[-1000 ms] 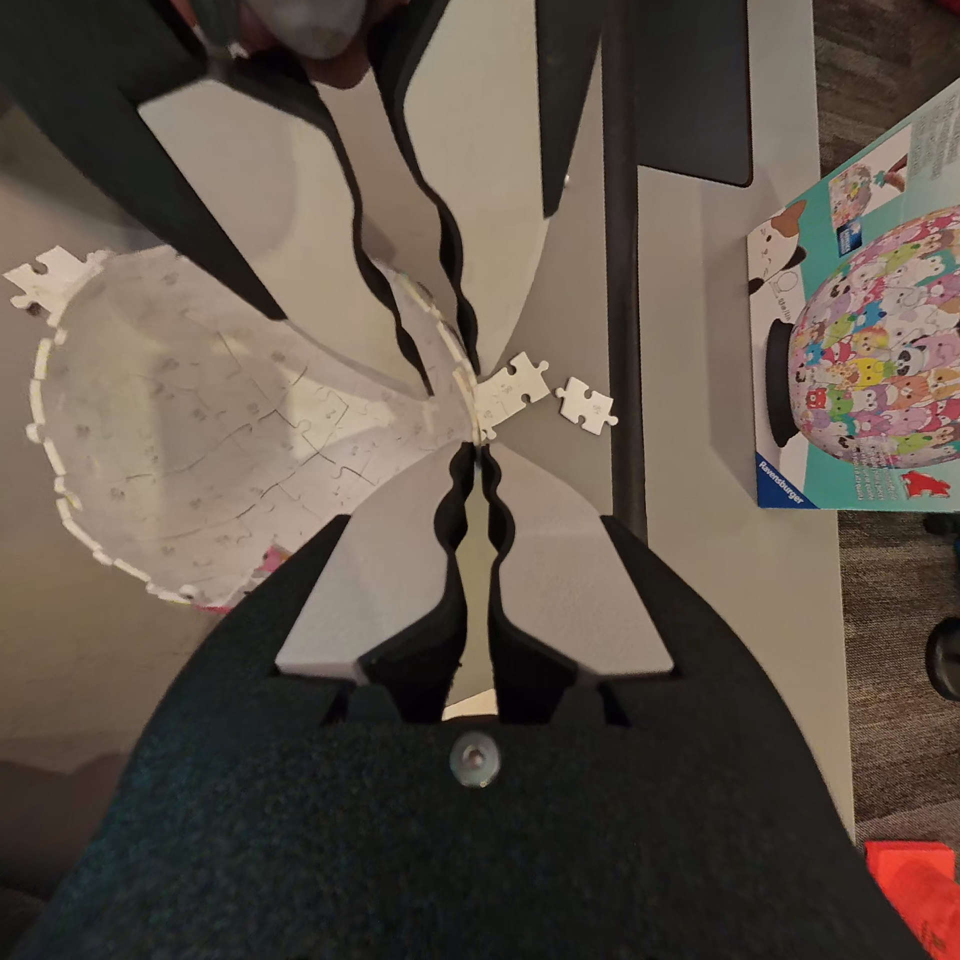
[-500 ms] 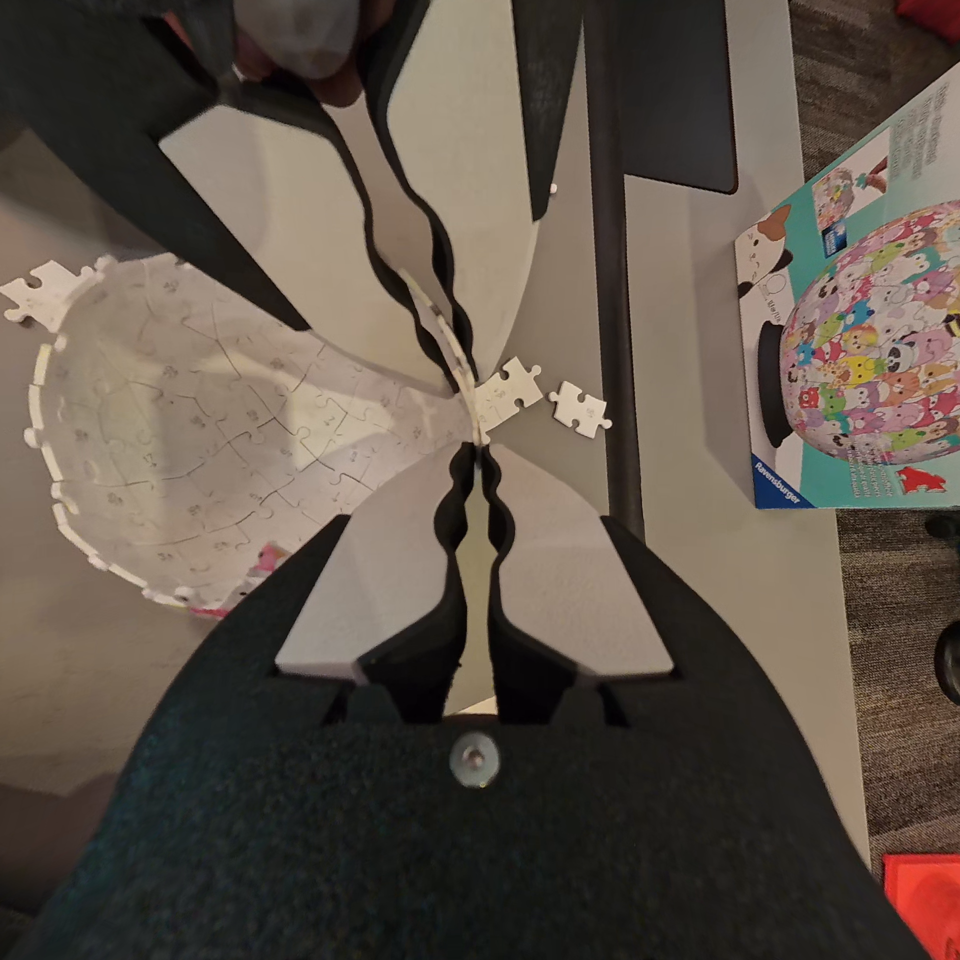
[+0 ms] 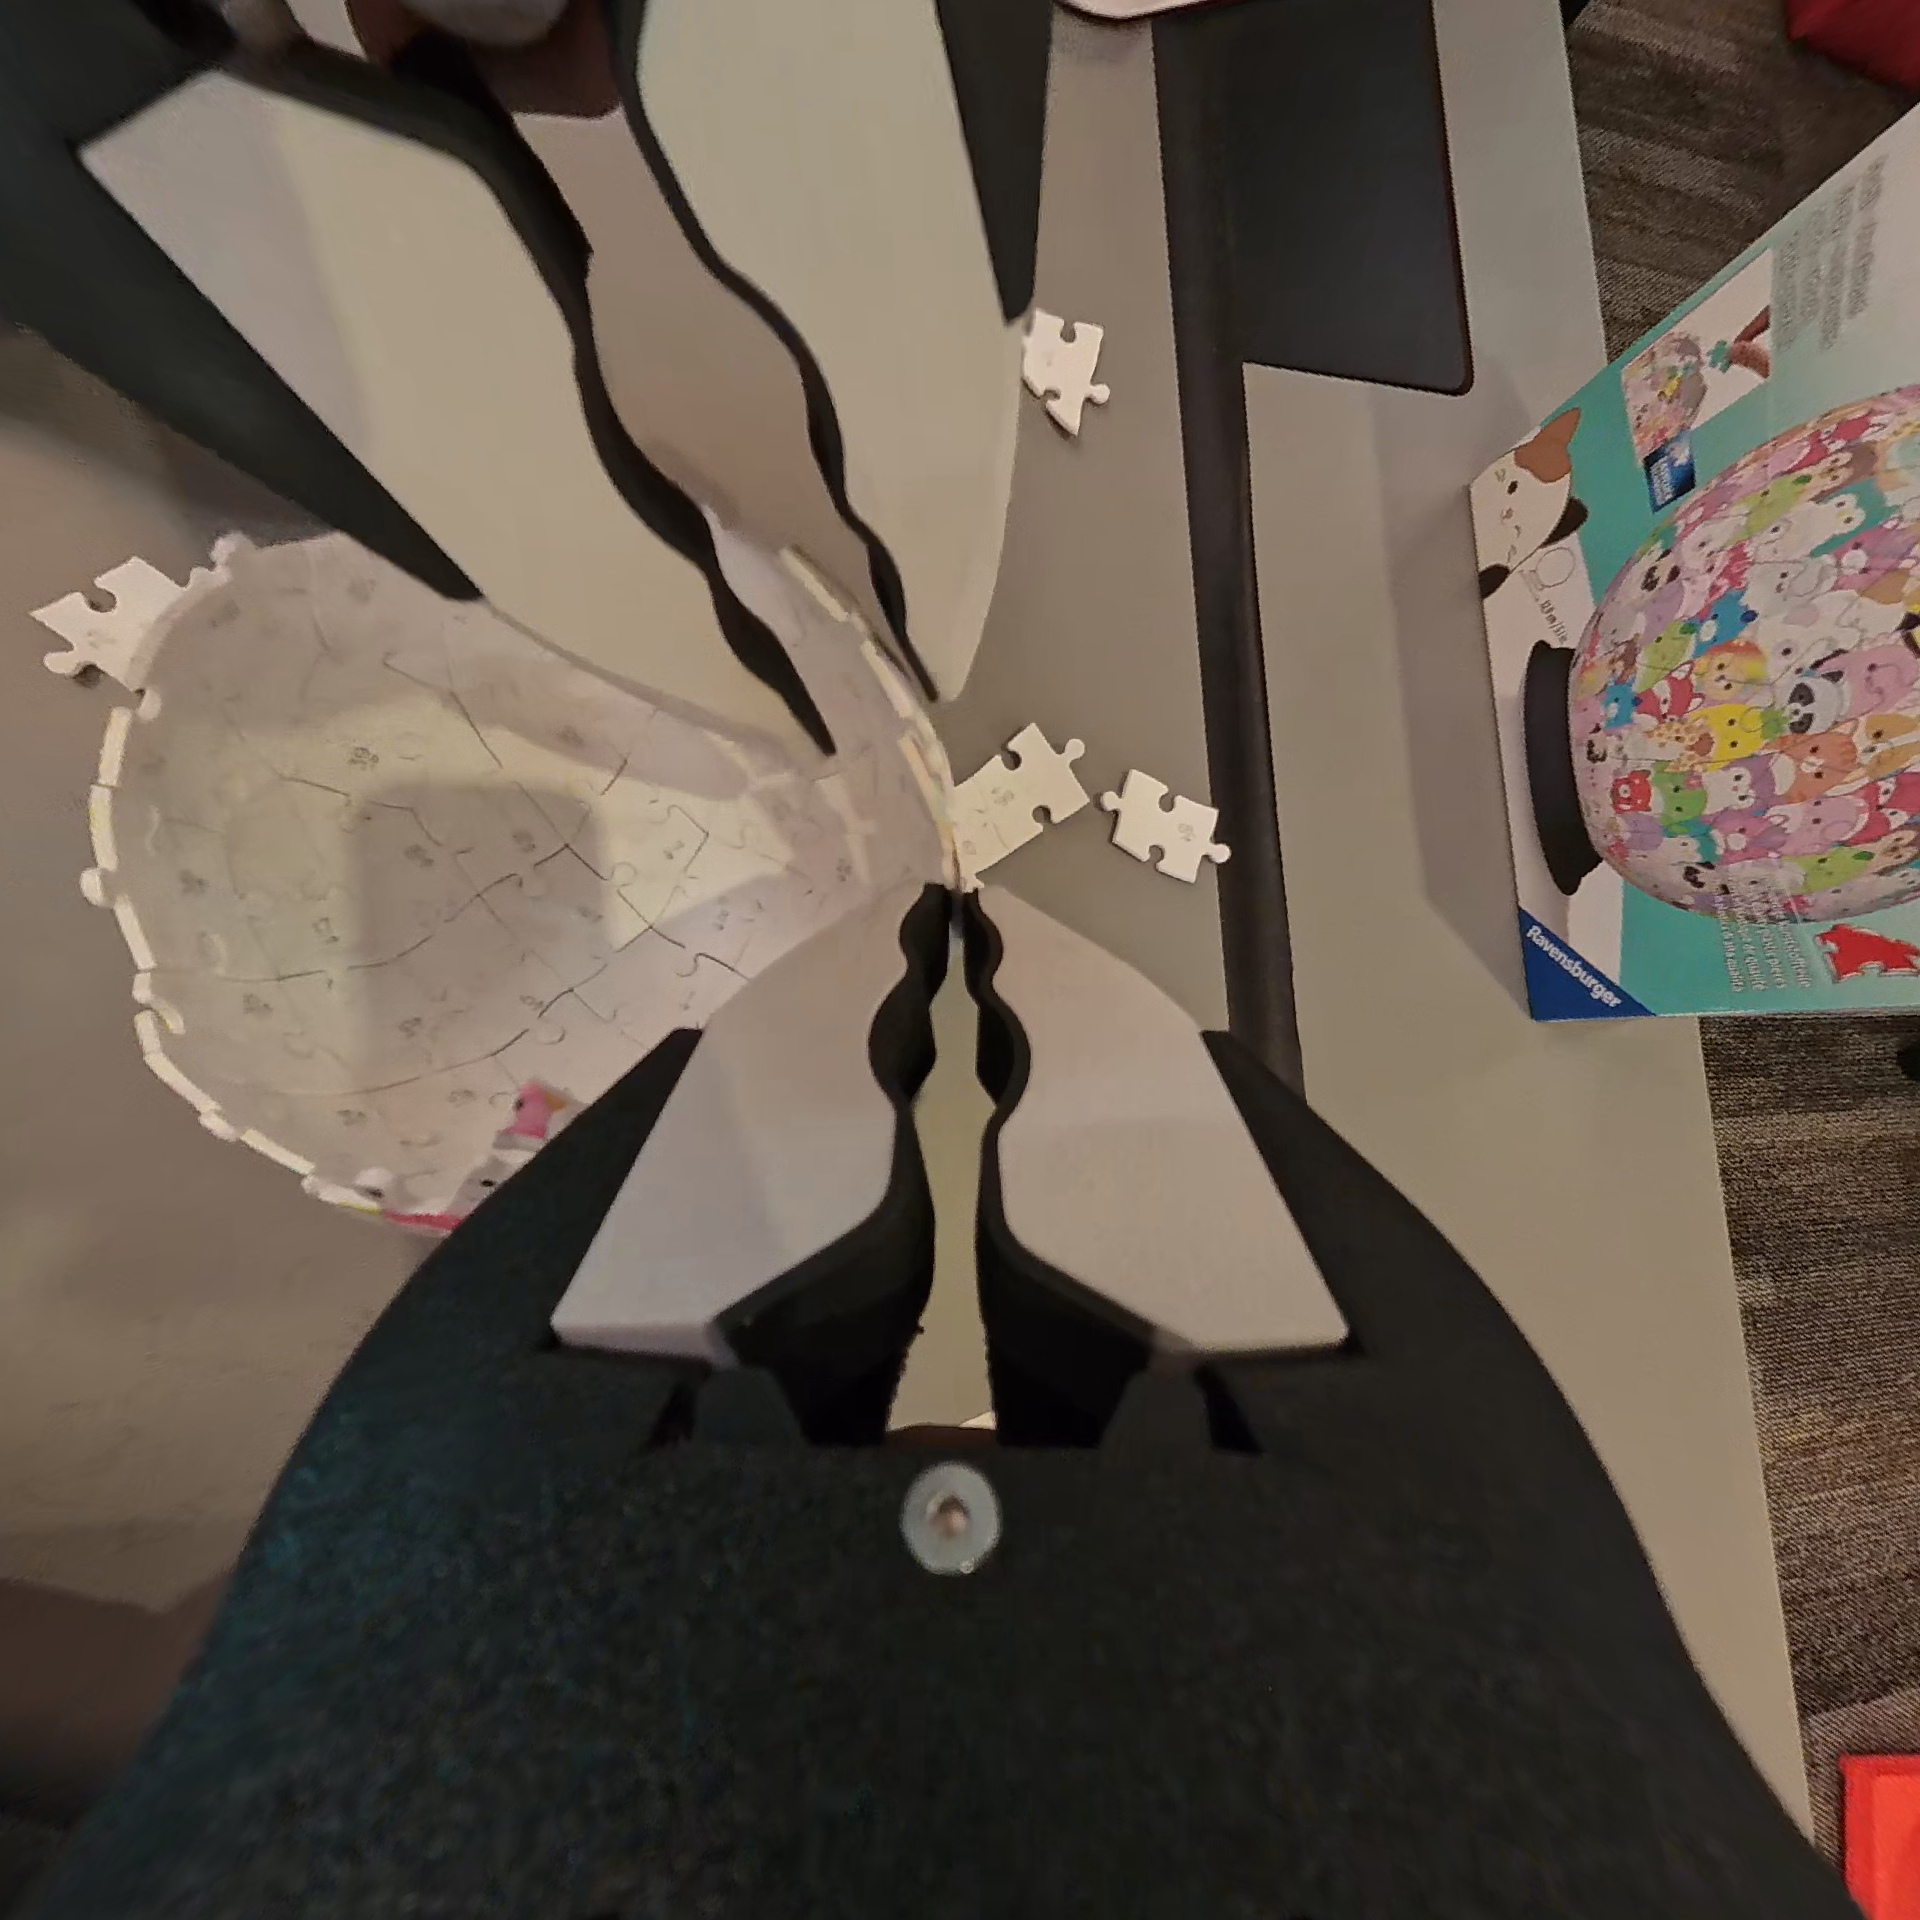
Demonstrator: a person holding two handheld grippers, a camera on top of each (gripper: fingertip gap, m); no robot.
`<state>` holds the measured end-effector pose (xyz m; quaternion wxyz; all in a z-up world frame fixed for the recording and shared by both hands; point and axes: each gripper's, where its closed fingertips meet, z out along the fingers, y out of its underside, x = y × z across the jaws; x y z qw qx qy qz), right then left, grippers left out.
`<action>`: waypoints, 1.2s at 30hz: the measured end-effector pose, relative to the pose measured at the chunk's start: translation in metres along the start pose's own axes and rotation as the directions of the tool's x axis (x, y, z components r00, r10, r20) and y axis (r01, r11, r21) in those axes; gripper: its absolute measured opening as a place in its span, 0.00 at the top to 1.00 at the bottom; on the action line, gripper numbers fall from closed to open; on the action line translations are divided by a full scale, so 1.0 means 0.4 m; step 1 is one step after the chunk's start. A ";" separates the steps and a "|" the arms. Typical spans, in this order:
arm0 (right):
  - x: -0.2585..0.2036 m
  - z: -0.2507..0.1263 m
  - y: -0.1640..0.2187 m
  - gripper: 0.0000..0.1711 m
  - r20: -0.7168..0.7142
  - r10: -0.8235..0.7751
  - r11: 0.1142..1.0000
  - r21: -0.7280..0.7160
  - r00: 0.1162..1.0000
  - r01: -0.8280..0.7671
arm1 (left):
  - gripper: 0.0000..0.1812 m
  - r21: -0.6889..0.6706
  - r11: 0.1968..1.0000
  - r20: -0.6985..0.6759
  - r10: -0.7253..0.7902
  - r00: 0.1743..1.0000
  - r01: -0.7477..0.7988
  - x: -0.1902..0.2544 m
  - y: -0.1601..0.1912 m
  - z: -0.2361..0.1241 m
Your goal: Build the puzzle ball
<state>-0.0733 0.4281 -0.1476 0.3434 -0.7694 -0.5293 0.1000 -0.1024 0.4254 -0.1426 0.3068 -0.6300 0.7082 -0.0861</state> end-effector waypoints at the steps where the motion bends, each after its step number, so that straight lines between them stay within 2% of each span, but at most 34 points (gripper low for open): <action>1: 0.000 0.000 0.000 0.99 0.000 0.001 1.000 -0.001 1.000 -0.001 | 0.90 0.001 1.000 -0.001 -0.002 1.000 0.002 -0.001 -0.001 0.000; 11: 0.002 0.001 0.000 0.99 -0.009 0.021 1.000 -0.018 1.000 -0.022 | 0.96 -0.014 1.000 0.042 0.003 0.999 -0.002 -0.012 -0.003 0.013; 36: 0.010 -0.003 0.010 0.99 -0.019 0.057 0.998 -0.038 0.998 -0.057 | 0.97 0.000 1.000 0.082 -0.018 0.996 0.019 -0.023 -0.022 0.028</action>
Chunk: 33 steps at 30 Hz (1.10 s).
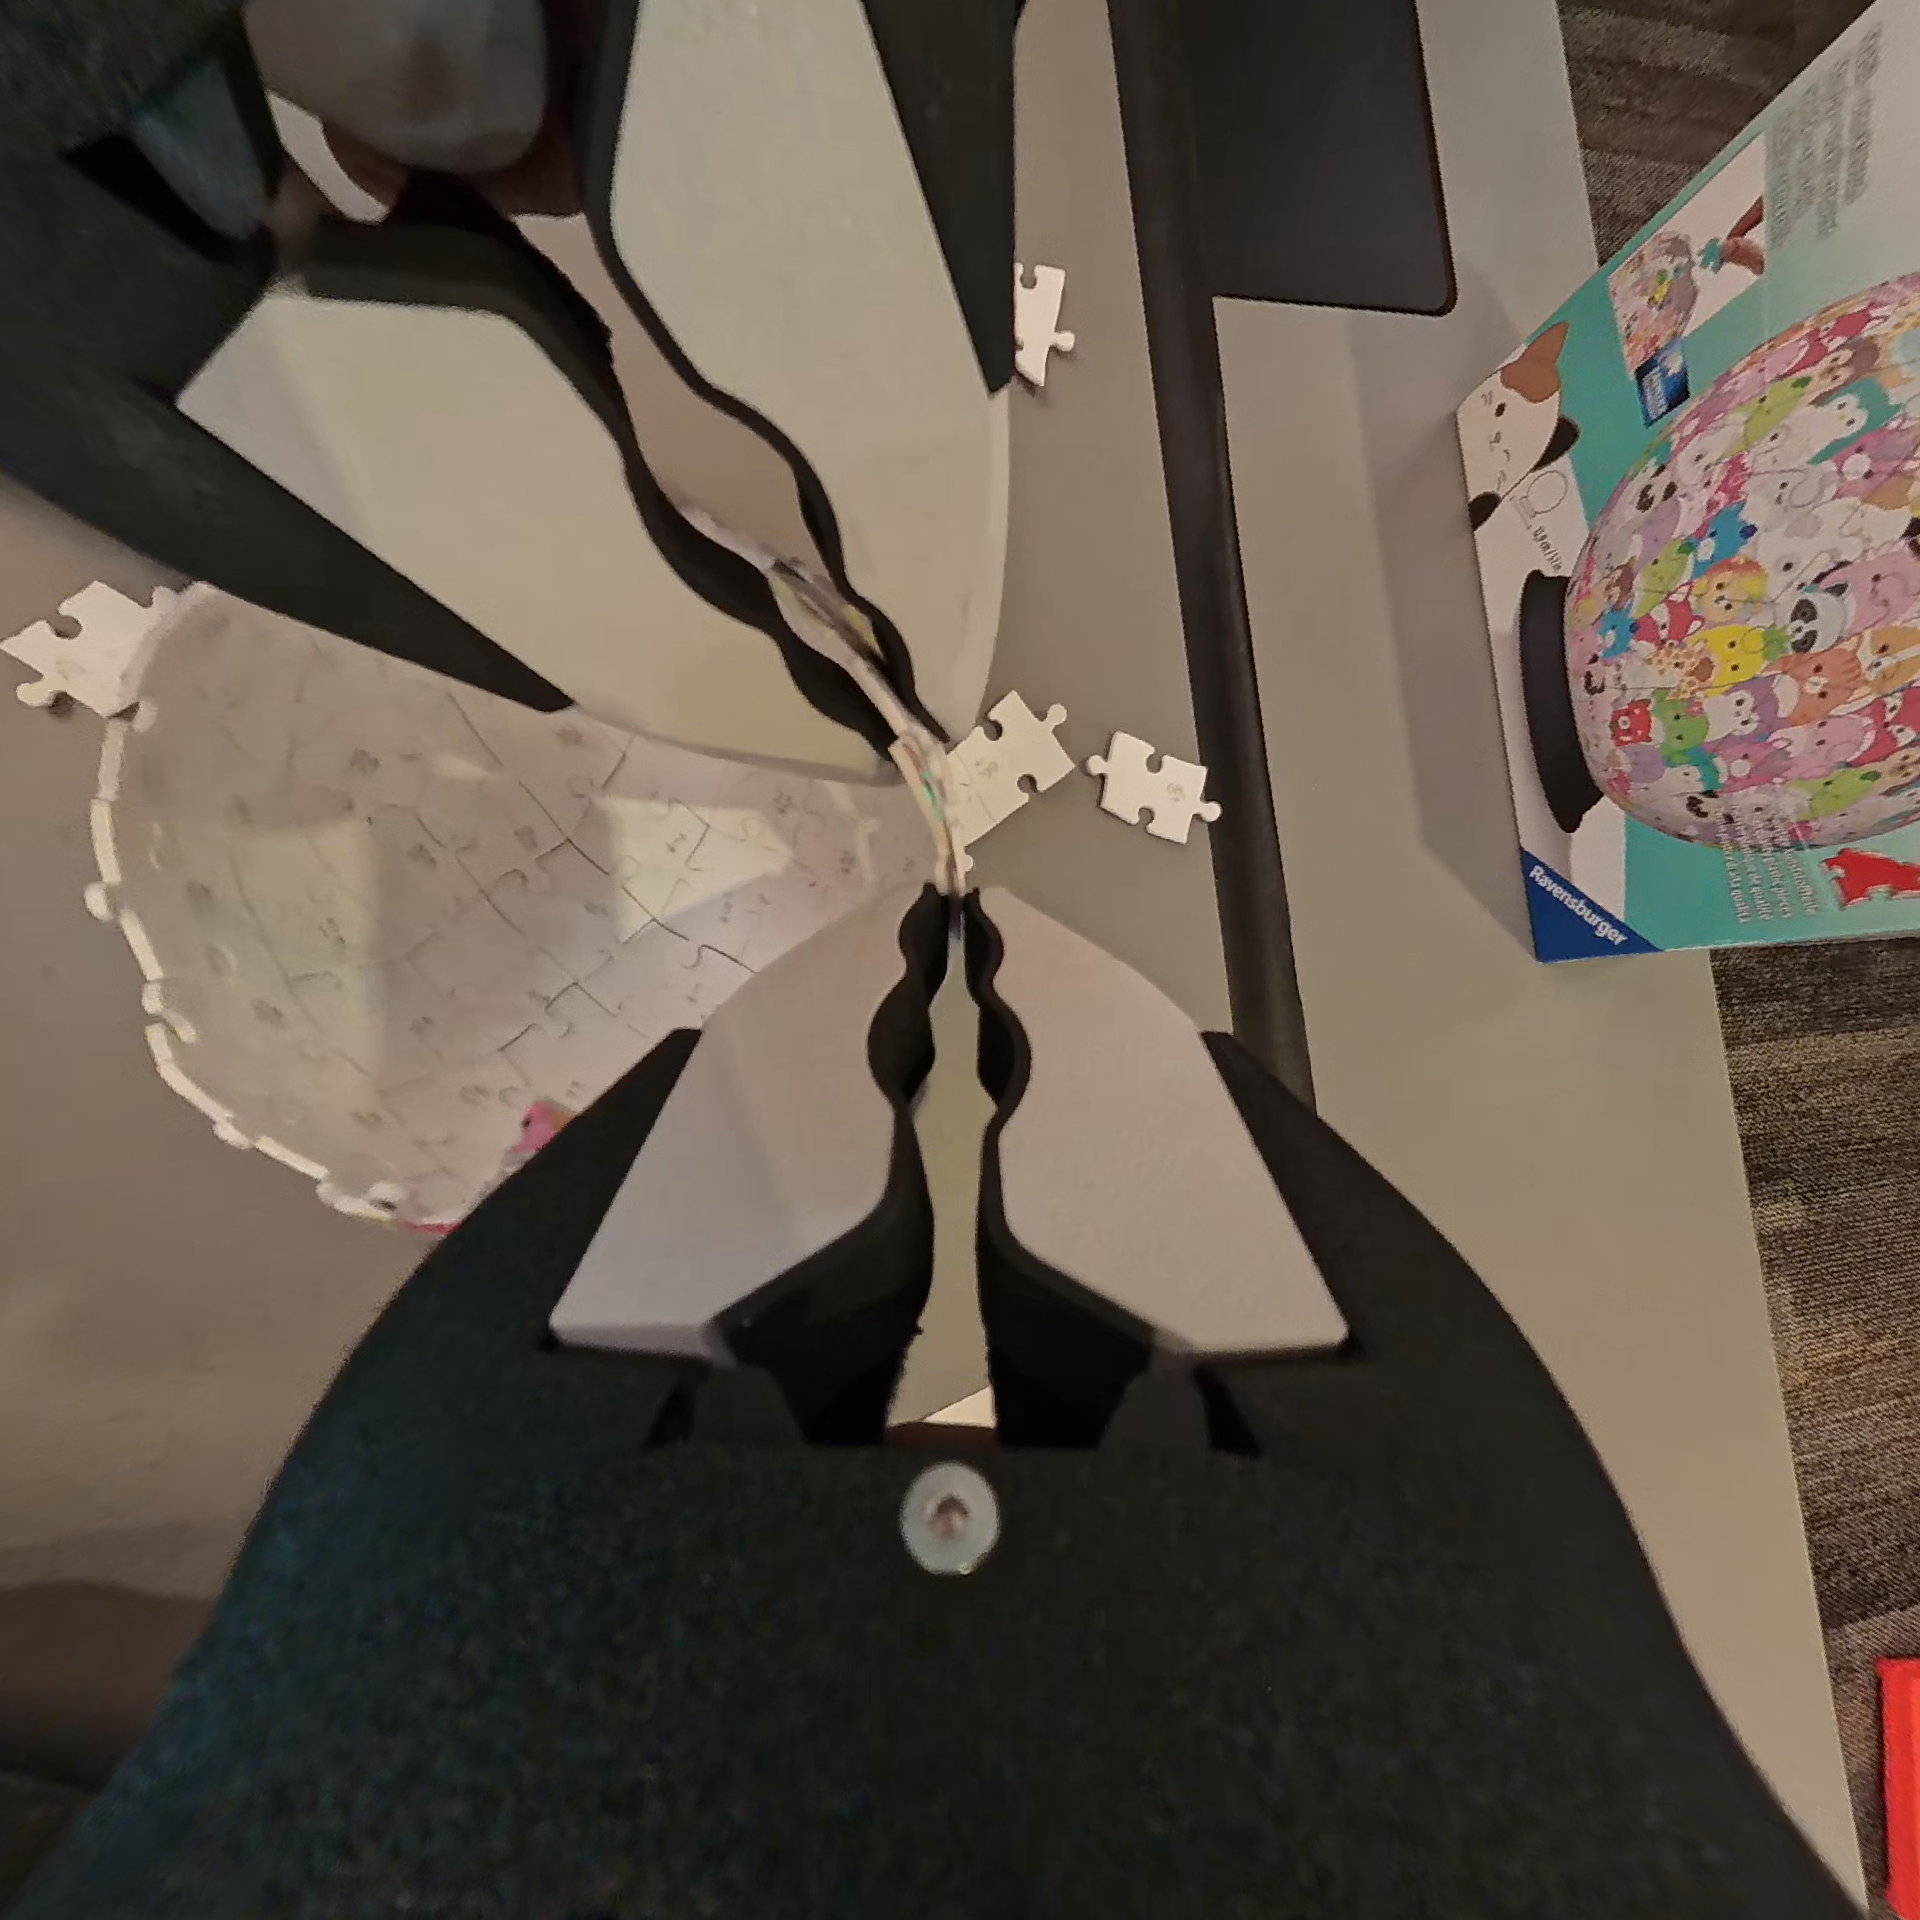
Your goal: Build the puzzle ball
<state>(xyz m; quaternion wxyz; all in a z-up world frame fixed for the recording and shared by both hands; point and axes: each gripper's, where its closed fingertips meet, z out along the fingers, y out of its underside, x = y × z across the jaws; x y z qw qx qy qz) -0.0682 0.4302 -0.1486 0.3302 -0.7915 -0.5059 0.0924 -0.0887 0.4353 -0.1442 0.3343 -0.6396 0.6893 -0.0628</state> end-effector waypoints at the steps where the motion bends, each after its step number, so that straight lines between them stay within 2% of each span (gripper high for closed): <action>1: -0.001 0.000 0.001 0.99 0.002 -0.003 1.000 0.000 1.000 0.003 | 0.97 -0.001 1.000 0.002 0.005 1.000 -0.005 0.001 0.001 0.001; 11: 0.001 -0.001 -0.003 0.94 -0.008 -0.037 0.999 0.019 0.999 0.037 | 0.97 0.002 0.999 0.018 0.045 0.999 -0.045 0.003 -0.001 0.001; 15: -0.006 -0.011 -0.038 0.94 -0.043 -0.161 0.981 0.104 0.986 0.164 | 0.97 0.010 0.999 0.011 0.047 0.999 -0.048 0.005 -0.004 0.000; 18: -0.012 -0.015 -0.046 0.99 -0.074 -0.258 0.956 0.124 0.963 0.266 | 0.97 0.013 0.999 0.010 0.049 0.999 -0.049 0.006 -0.003 0.000; 28: -0.012 -0.012 -0.048 0.99 -0.083 -0.282 0.951 0.109 0.956 0.290 | 0.97 0.023 0.998 -0.009 0.057 0.998 -0.057 0.010 0.001 -0.003; 30: -0.012 -0.010 -0.049 0.99 -0.086 -0.278 0.952 0.106 0.957 0.286 | 0.90 0.023 0.998 -0.039 0.059 0.997 -0.058 0.021 0.005 -0.006; 33: -0.012 -0.009 -0.050 0.99 -0.082 -0.268 0.955 0.105 0.960 0.276 | 0.90 0.017 0.997 -0.031 0.076 0.997 -0.075 0.020 0.011 -0.009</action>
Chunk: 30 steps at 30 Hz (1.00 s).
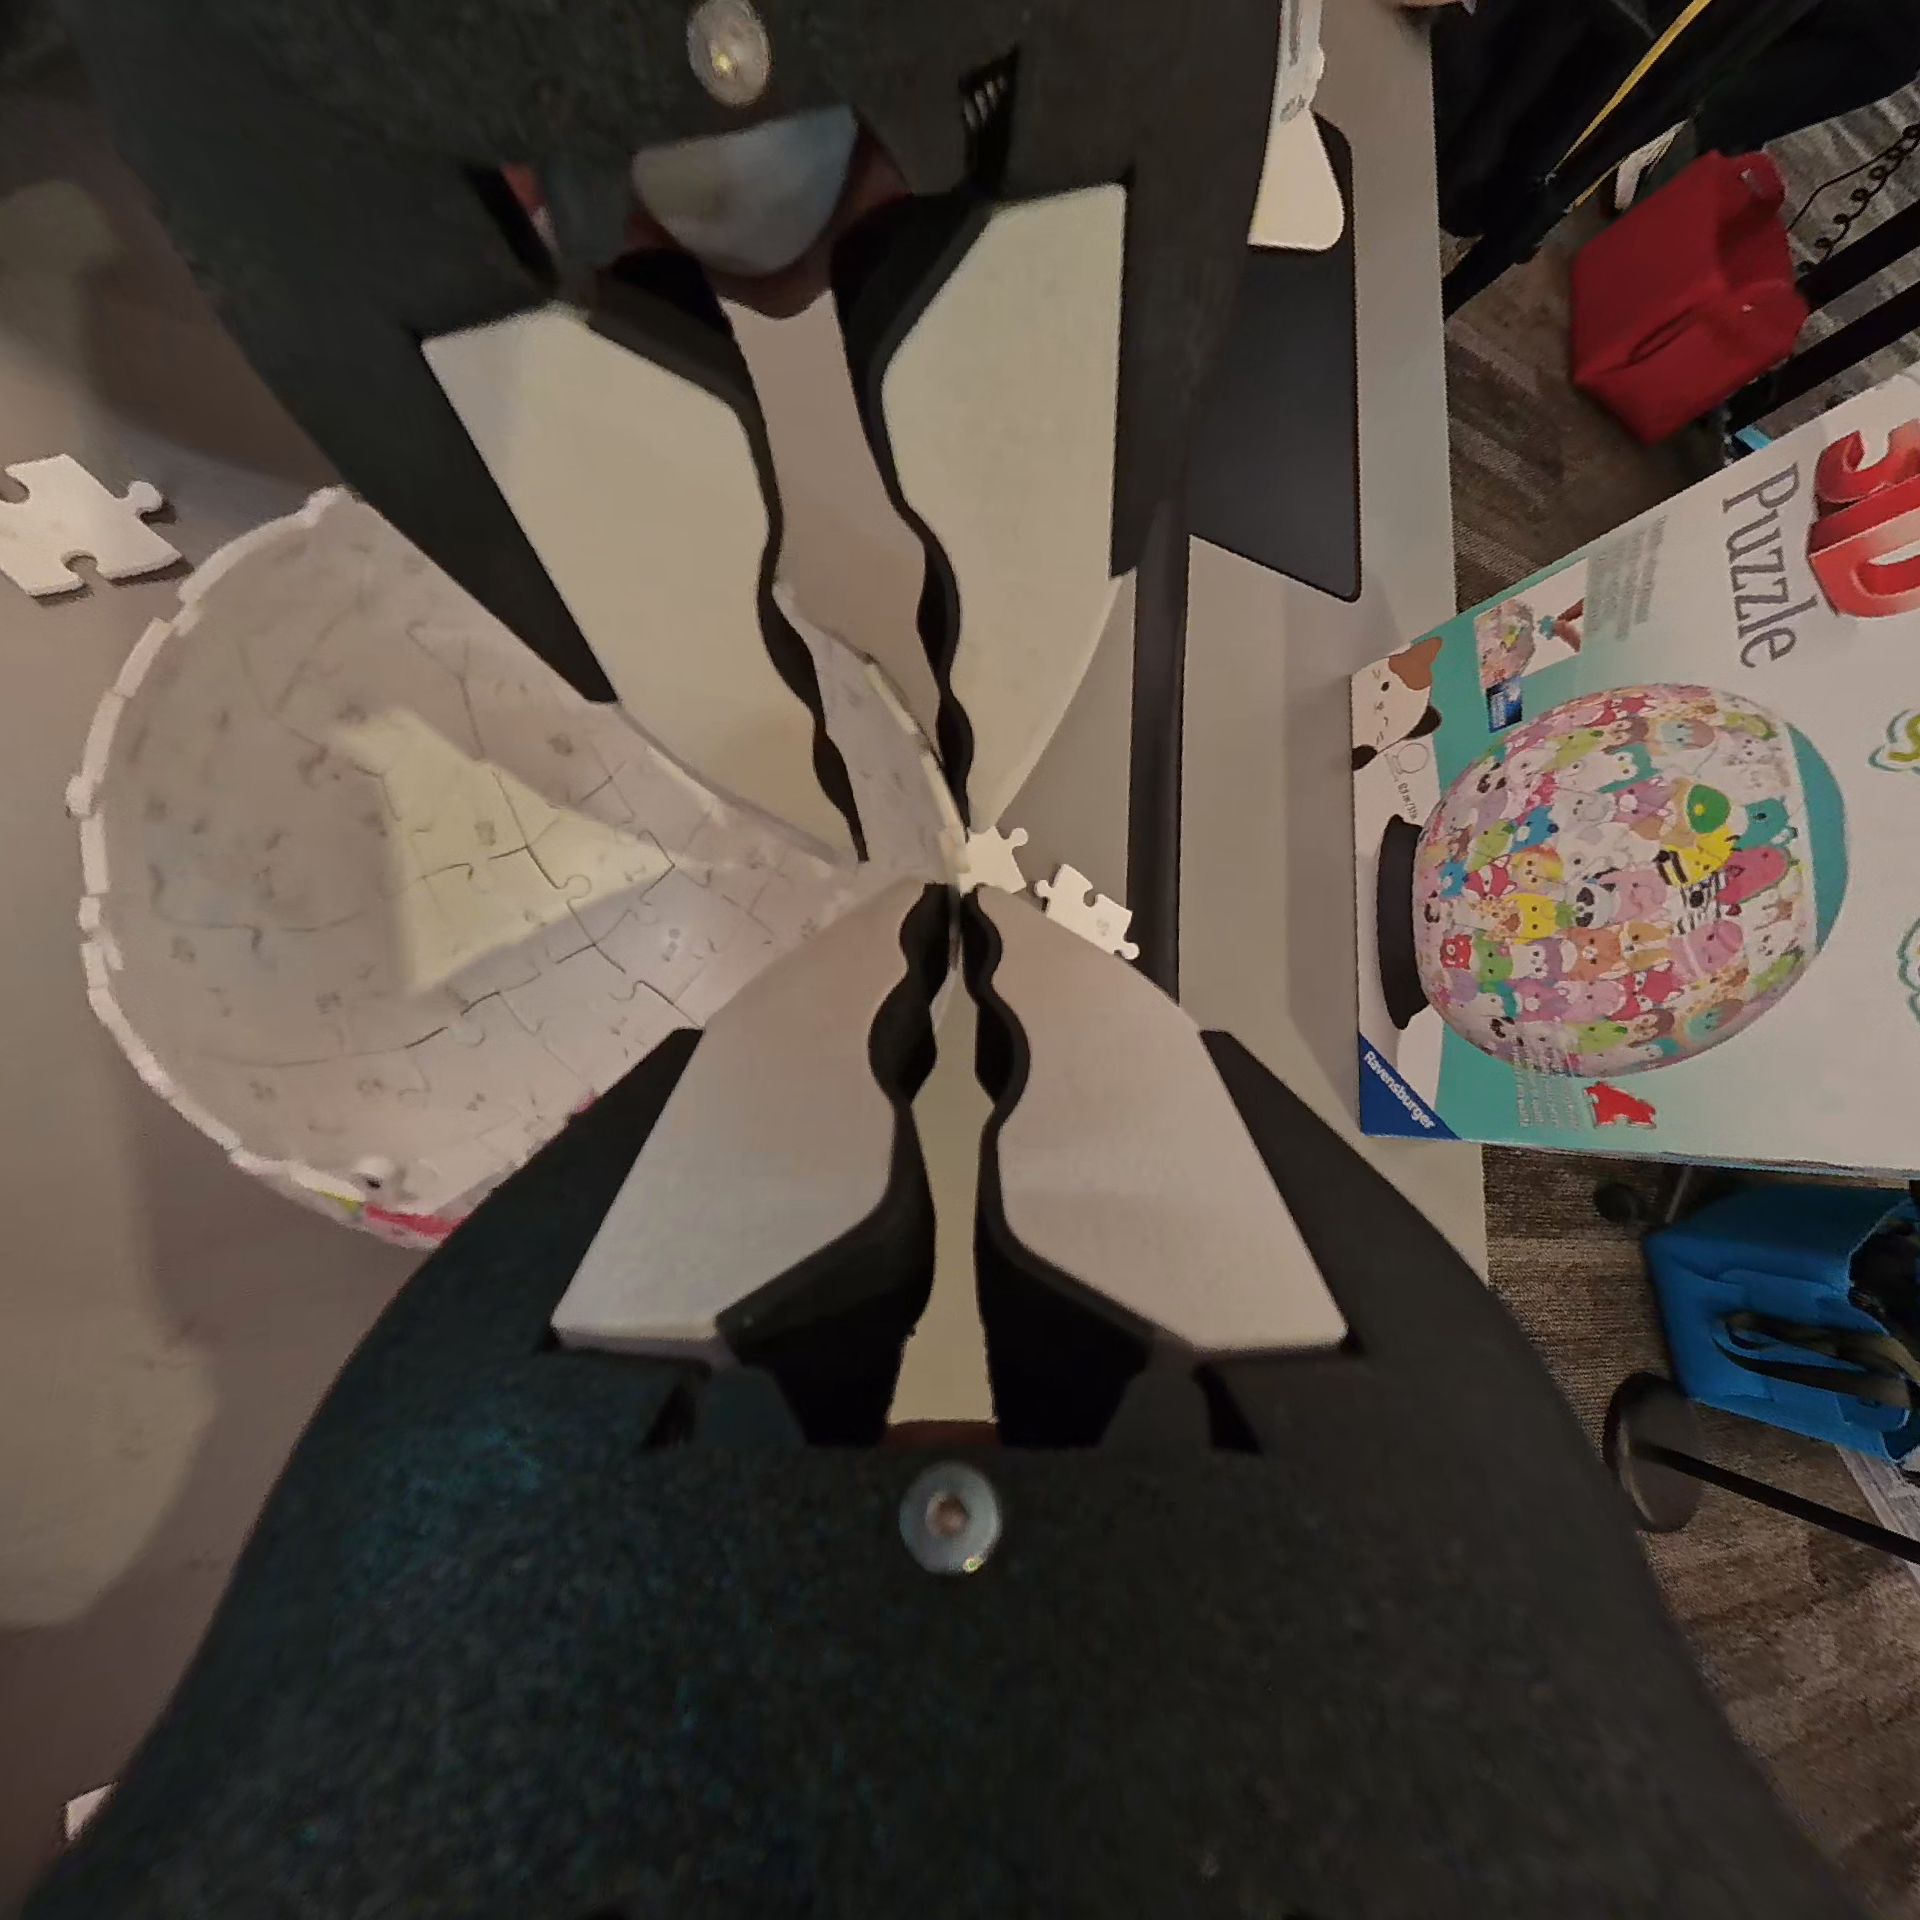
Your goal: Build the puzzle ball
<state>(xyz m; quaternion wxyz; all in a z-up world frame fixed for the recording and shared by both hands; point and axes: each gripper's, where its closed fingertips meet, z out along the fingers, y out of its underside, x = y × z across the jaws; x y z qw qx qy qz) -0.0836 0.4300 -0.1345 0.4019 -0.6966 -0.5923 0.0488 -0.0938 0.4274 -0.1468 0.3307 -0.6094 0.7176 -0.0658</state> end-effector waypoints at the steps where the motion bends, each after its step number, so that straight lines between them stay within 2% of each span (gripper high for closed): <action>1: 0.000 0.000 0.000 0.99 0.000 0.001 1.000 0.000 1.000 -0.001 | 0.90 -0.003 1.000 0.001 0.001 1.000 -0.001 -0.001 0.001 0.000; 11: 0.000 0.002 0.002 0.99 0.010 0.015 1.000 0.002 1.000 -0.015 | 0.98 -0.009 1.000 0.030 0.003 1.000 -0.003 -0.016 0.007 -0.003; 30: 0.000 0.003 0.001 0.99 0.054 0.094 0.995 0.024 0.994 -0.096 | 0.98 0.001 0.999 0.061 0.049 0.997 -0.049 -0.018 0.010 -0.005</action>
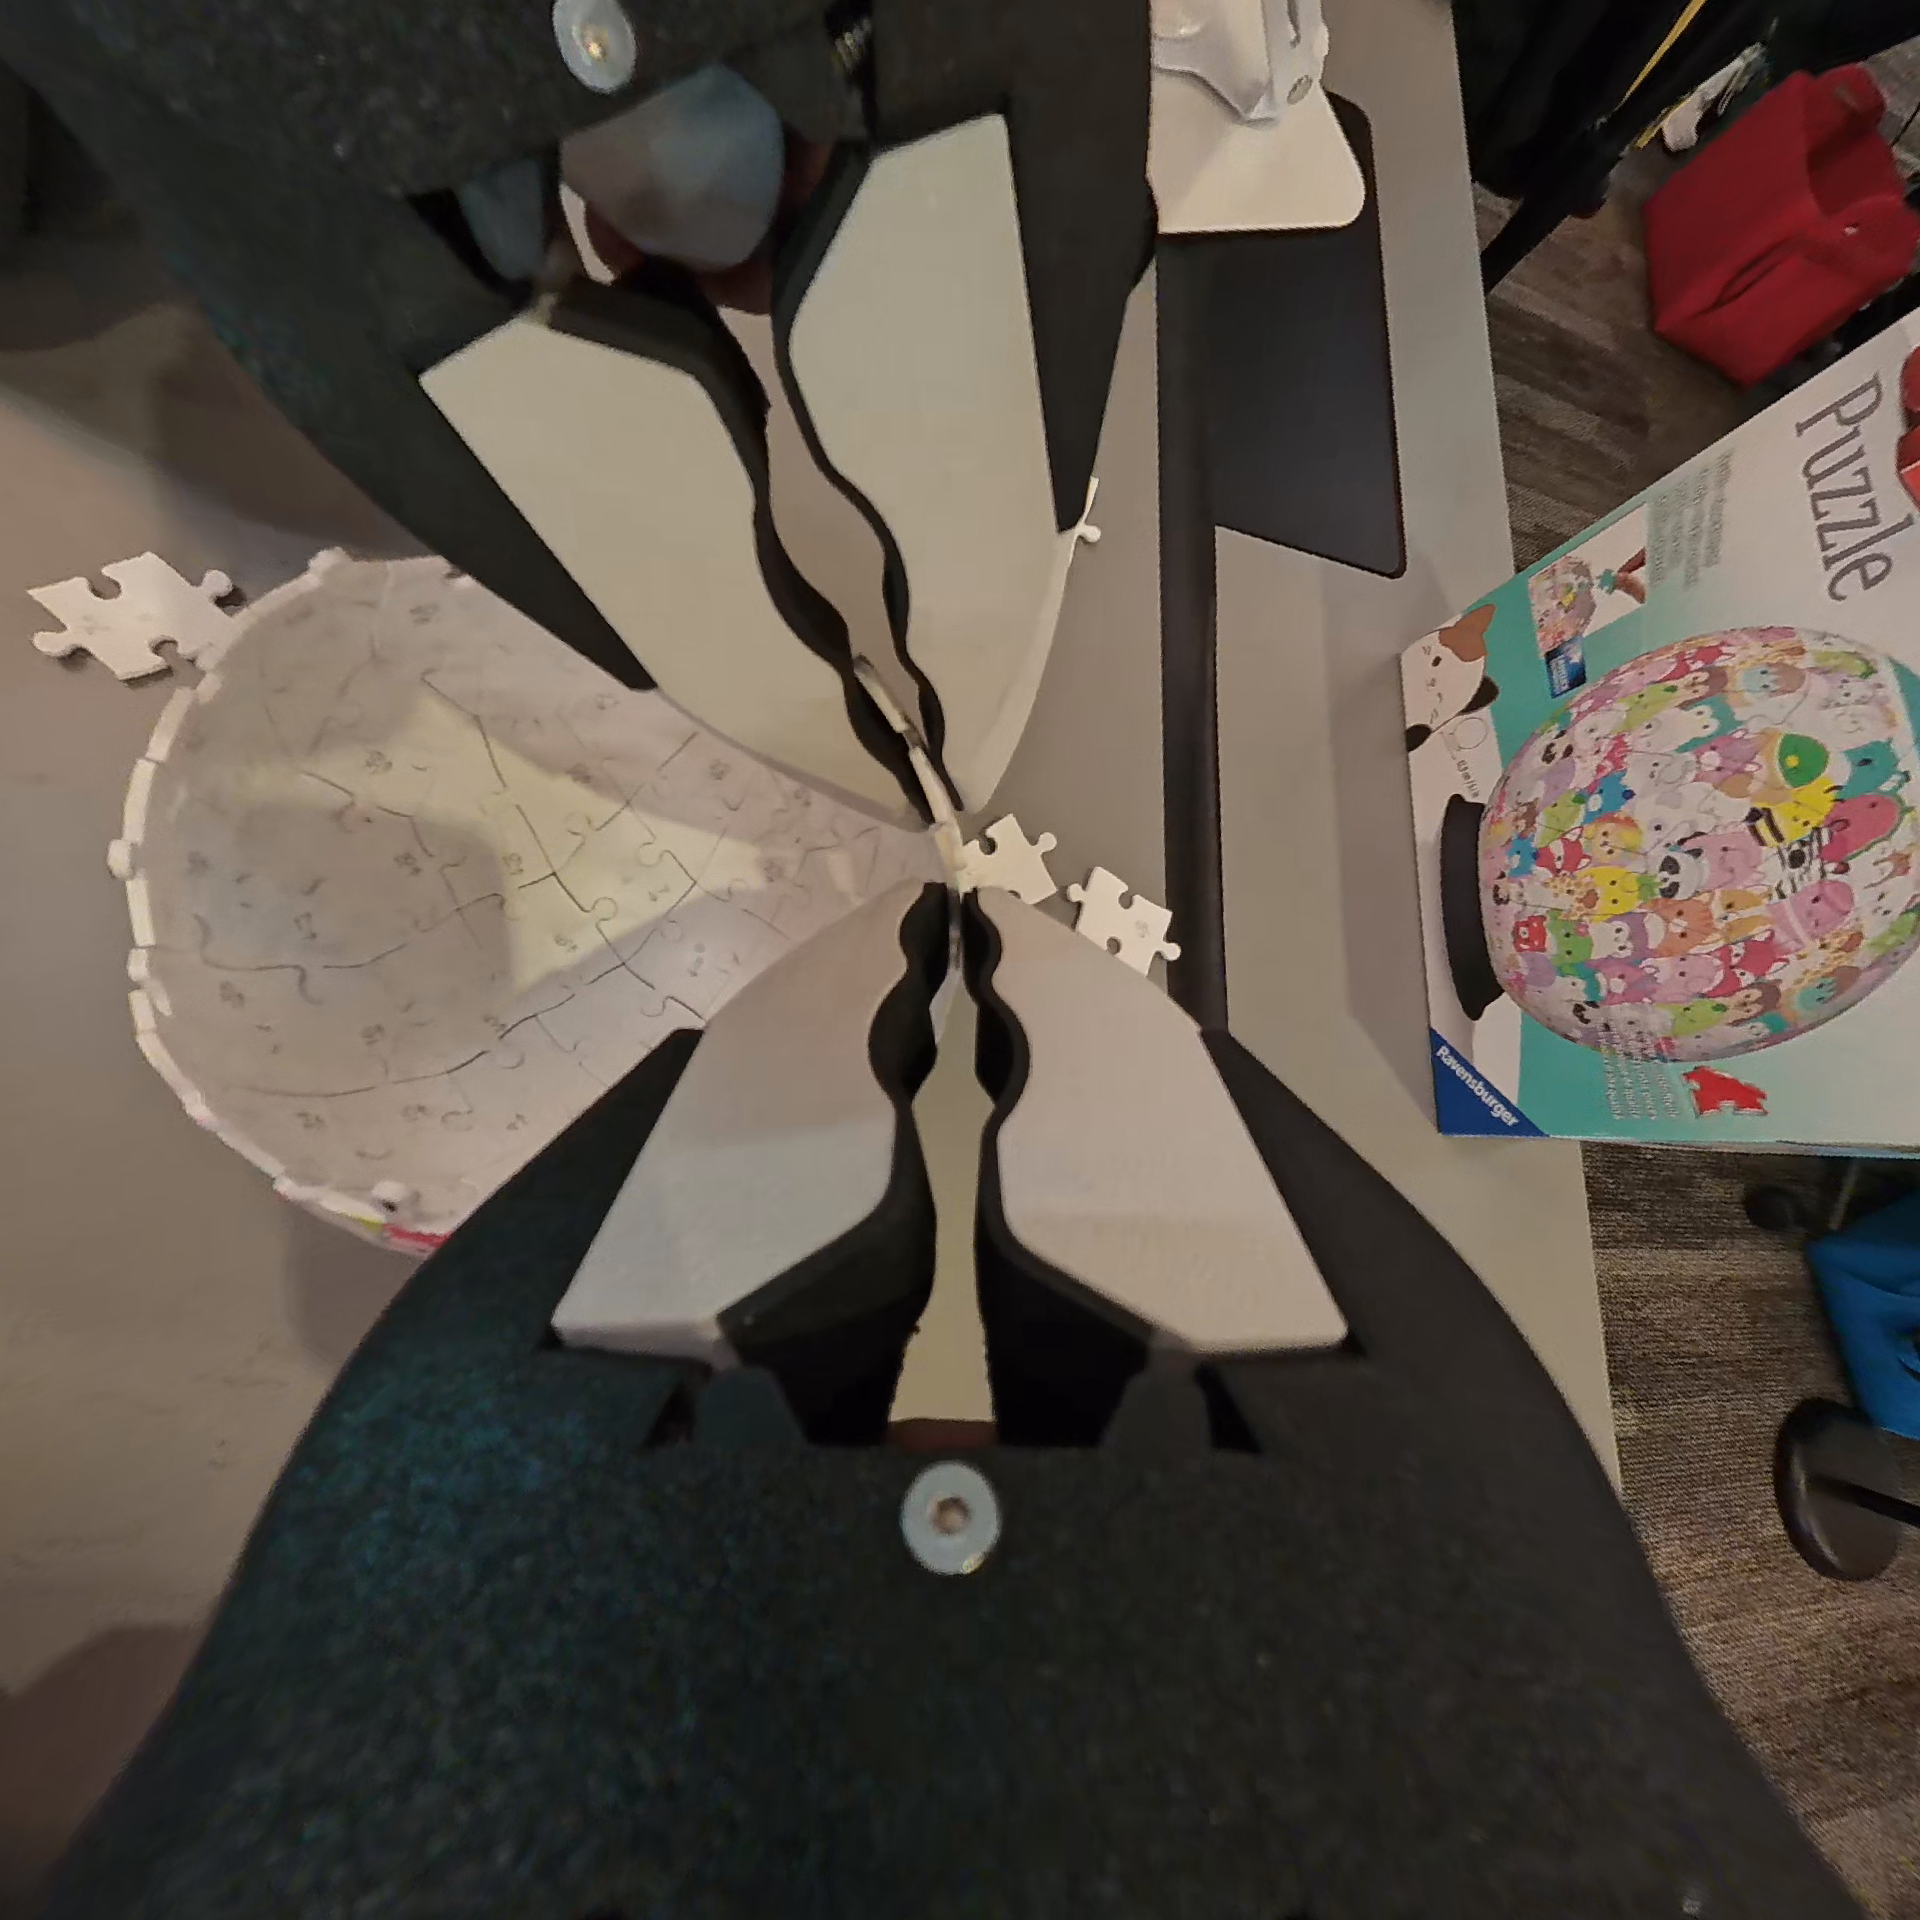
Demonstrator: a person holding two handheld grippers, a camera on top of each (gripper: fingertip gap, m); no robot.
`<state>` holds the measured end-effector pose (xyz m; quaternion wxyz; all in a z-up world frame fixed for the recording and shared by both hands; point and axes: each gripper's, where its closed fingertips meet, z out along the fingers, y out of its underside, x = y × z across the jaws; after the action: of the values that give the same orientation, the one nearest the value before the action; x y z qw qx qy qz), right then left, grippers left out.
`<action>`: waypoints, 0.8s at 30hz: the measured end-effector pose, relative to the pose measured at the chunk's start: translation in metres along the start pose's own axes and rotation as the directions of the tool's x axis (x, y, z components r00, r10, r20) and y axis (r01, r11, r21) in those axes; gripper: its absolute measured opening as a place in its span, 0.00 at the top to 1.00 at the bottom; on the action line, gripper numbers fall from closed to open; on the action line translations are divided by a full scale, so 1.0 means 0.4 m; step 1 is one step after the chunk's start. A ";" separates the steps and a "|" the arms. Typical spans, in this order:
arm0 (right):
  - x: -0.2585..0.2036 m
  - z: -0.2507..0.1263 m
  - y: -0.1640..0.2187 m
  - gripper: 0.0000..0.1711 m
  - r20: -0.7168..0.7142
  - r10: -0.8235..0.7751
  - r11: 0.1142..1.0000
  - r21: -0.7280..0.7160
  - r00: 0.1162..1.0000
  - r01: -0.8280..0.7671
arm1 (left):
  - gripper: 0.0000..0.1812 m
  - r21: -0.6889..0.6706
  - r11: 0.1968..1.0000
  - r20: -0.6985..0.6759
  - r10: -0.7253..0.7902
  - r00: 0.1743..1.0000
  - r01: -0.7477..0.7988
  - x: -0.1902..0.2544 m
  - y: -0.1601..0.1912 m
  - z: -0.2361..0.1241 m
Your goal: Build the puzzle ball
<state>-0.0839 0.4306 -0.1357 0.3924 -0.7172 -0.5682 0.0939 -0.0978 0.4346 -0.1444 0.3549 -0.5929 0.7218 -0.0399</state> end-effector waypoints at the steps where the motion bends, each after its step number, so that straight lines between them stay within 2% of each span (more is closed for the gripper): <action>1: 0.000 0.000 0.000 0.99 -0.001 0.000 1.000 -0.003 1.000 0.000 | 0.98 0.000 1.000 0.002 0.001 1.000 -0.001 0.000 0.000 0.000; 9: 0.002 0.008 0.004 0.99 -0.030 -0.034 0.999 -0.019 0.999 0.033 | 0.98 0.007 0.999 -0.026 -0.031 0.999 0.031 0.001 0.004 0.004; 24: 0.003 0.011 0.004 0.99 0.003 0.027 1.000 0.002 1.000 -0.027 | 0.98 0.013 1.000 -0.020 -0.019 1.000 0.019 -0.001 0.005 0.006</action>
<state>-0.0847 0.4336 -0.1392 0.3908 -0.7242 -0.5591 0.1007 -0.0981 0.4365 -0.1471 0.3511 -0.5969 0.7194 -0.0540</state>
